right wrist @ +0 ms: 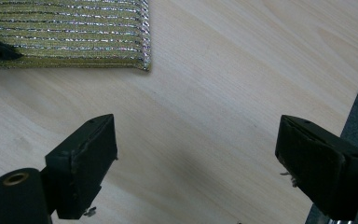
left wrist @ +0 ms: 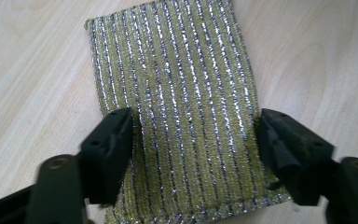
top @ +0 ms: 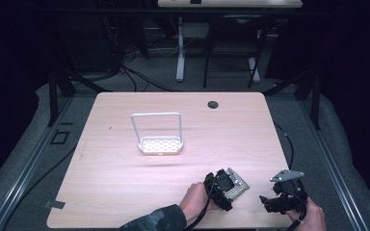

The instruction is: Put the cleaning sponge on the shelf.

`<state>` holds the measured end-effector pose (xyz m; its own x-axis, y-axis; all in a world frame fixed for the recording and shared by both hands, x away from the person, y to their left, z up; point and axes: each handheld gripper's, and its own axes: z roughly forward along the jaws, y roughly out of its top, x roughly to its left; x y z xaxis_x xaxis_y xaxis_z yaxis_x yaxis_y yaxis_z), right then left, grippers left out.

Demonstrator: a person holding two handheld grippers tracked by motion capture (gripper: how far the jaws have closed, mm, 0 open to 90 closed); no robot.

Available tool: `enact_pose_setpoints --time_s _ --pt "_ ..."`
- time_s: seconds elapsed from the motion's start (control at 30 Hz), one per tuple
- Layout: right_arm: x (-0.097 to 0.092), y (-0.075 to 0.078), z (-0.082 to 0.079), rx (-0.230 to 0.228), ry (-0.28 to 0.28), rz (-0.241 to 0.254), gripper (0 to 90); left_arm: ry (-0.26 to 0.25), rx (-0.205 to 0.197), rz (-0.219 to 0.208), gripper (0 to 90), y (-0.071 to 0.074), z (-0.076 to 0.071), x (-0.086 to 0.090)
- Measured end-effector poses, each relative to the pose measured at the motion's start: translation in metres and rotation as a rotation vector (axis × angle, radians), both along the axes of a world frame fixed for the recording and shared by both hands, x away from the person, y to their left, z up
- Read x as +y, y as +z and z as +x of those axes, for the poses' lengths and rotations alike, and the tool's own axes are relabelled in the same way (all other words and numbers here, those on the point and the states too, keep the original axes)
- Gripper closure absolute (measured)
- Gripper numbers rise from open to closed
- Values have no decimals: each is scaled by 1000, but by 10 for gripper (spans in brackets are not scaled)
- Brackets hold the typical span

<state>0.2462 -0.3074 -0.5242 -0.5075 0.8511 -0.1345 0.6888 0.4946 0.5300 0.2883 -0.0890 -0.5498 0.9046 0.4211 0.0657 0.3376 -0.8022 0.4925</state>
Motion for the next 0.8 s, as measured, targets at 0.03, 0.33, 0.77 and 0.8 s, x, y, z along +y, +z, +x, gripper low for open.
enact_pose_setpoints --time_s 0.03,0.33,0.77,0.8 --pt "0 1 0 5 1 -3 119 -1 -4 -16 333 1 0 1" --pt "1 0 0 5 4 -7 119 36 -4 -52 418 4 4 8" --pt "1 -1 1 15 4 -9 122 49 18 -20 125 -3 11 4" --pt "1 -1 1 16 5 -9 122 36 38 -34 72 -3 11 5"
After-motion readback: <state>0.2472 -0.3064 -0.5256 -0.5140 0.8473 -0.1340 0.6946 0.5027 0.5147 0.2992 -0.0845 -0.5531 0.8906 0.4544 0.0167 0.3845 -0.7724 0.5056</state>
